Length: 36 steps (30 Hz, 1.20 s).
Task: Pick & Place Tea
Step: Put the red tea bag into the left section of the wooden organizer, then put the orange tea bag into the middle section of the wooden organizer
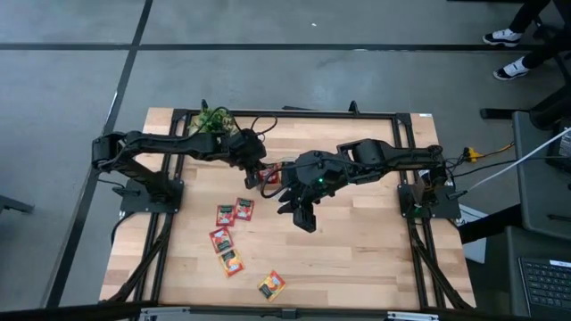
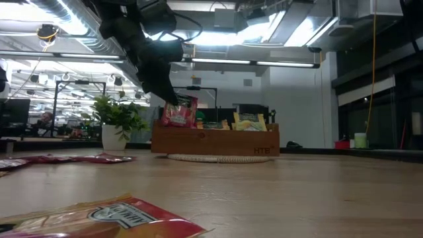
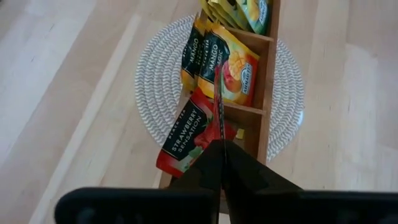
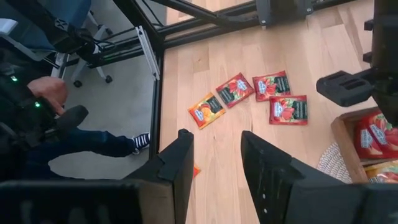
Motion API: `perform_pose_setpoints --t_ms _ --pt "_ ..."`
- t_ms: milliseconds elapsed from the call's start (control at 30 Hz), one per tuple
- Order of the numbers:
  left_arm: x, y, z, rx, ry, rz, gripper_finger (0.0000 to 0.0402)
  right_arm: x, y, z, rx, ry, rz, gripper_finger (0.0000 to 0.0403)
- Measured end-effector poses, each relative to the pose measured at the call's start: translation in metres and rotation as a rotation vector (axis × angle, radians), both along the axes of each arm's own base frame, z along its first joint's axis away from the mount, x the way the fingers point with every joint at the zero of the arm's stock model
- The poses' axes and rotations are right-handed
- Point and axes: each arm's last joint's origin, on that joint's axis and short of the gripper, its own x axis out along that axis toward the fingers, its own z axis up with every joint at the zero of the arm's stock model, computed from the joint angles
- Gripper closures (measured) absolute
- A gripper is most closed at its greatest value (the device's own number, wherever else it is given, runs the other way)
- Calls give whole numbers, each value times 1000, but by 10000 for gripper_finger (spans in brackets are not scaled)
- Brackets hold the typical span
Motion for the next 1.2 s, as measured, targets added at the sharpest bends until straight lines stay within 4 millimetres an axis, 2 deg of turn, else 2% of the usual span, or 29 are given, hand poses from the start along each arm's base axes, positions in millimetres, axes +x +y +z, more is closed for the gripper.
perform_pose_setpoints --t_ms 333,700,900,1033,1200 --pt "0 0 0 2 -1 12 387 1 0 1 4 -17 0 268" --pt "0 0 0 -9 -1 35 315 1 0 1 4 -16 0 268" --pt "-1 -1 3 -75 -14 52 295 1 0 1 3 -16 0 268" --pt "-6 -15 17 -139 -62 17 291 1 0 1 2 -12 0 268" --pt "-23 -43 35 -84 -42 -2 296 1 0 1 -1 -12 3 268"
